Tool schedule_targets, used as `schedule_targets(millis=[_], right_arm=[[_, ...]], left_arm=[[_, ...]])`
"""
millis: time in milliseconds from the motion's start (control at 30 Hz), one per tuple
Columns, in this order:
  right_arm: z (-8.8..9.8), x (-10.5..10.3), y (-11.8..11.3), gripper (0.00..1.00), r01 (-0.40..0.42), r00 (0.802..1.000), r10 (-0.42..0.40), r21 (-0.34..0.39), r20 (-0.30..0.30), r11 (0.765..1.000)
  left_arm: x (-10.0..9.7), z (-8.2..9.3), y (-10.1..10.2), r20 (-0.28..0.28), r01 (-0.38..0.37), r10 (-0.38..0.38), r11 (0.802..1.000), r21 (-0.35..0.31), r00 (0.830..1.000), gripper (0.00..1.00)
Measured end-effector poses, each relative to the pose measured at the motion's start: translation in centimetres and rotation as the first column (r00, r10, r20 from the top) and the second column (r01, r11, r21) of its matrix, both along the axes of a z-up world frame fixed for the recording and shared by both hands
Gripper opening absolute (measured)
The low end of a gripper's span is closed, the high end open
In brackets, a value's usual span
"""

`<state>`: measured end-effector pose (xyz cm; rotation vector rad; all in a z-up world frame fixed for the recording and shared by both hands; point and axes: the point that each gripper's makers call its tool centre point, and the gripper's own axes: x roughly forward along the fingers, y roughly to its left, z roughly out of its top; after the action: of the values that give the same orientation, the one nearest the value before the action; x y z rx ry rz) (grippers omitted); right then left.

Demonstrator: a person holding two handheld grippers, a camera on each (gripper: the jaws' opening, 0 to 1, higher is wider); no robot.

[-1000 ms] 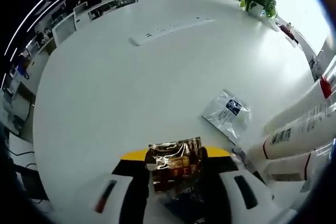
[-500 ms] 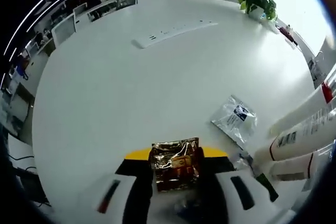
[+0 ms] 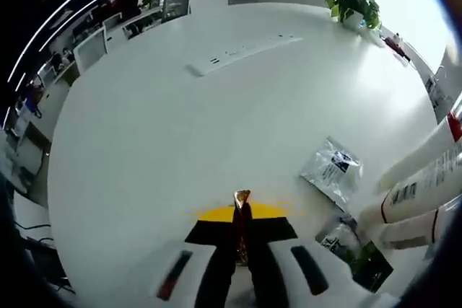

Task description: Arrange the skincare products in the storage area until every visible bottle or jar stands upright without overlapping.

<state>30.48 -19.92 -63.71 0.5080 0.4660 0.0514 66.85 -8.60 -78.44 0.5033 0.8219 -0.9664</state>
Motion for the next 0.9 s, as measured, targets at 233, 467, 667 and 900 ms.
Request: schedule_targets(millis=[233, 467, 667, 900], right_arm=[[0.0, 0.1, 0.3, 0.99, -0.011, 1.0, 0.011, -0.005, -0.004, 1.0], [1.0, 0.5, 0.1, 0.99, -0.01, 1.0, 0.01, -0.013, 0.016, 1.0], [1.6, 1.5, 1.1, 0.99, -0.042, 0.999, 0.042, -0.019, 0.032, 0.999], [2.2, 1.9, 2.1, 0.99, -0.079, 0.996, 0.08, -0.042, 0.038, 0.996]], left_arm=[[-0.5, 0.0, 0.9, -0.149, -0.061, 0.057, 0.998, -0.026, 0.987, 0.08], [-0.1, 1.2, 1.1, -0.182, -0.104, 0.087, 0.991, -0.085, 0.979, 0.08], [-0.2, 2.8, 1.1, -0.195, -0.126, 0.1, 0.984, -0.128, 0.976, 0.08], [-0.6, 4.4, 1.6, -0.192, -0.133, 0.102, 0.979, -0.155, 0.976, 0.08]])
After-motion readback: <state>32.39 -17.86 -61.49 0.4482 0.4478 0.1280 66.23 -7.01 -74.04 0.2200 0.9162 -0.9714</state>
